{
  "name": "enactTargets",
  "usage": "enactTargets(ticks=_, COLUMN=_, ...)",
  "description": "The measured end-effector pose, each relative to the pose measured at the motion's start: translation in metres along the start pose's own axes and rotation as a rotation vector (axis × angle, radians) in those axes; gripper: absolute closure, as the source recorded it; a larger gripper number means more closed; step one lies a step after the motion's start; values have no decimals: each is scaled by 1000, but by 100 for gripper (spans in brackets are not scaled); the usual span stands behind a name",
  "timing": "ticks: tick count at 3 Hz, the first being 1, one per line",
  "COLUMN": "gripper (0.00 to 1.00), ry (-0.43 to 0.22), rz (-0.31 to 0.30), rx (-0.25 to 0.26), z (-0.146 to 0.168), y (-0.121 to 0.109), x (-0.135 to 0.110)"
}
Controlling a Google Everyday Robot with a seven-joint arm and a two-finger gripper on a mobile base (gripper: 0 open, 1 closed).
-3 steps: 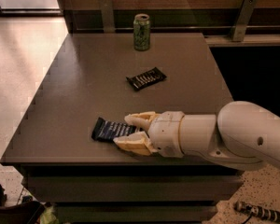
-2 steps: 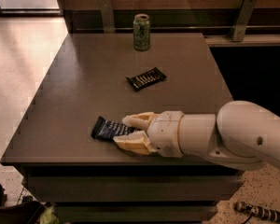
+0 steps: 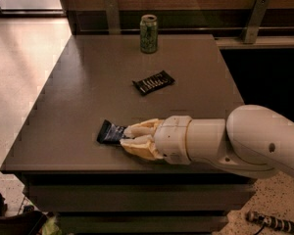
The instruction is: Move rxbar blueberry near green can
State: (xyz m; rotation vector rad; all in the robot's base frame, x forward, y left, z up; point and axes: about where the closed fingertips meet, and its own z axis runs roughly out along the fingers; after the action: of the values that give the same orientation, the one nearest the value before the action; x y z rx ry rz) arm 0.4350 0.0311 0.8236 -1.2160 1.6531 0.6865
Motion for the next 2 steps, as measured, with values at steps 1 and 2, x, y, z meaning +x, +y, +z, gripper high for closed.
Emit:
enactTargets(ticks=1, gripper=100, ry=0, rz=-3, rx=12, z=-3, y=6, x=0)
enactTargets(ticks=2, gripper=100, ry=0, rz=-27, rx=41, z=-10, y=9, x=-8)
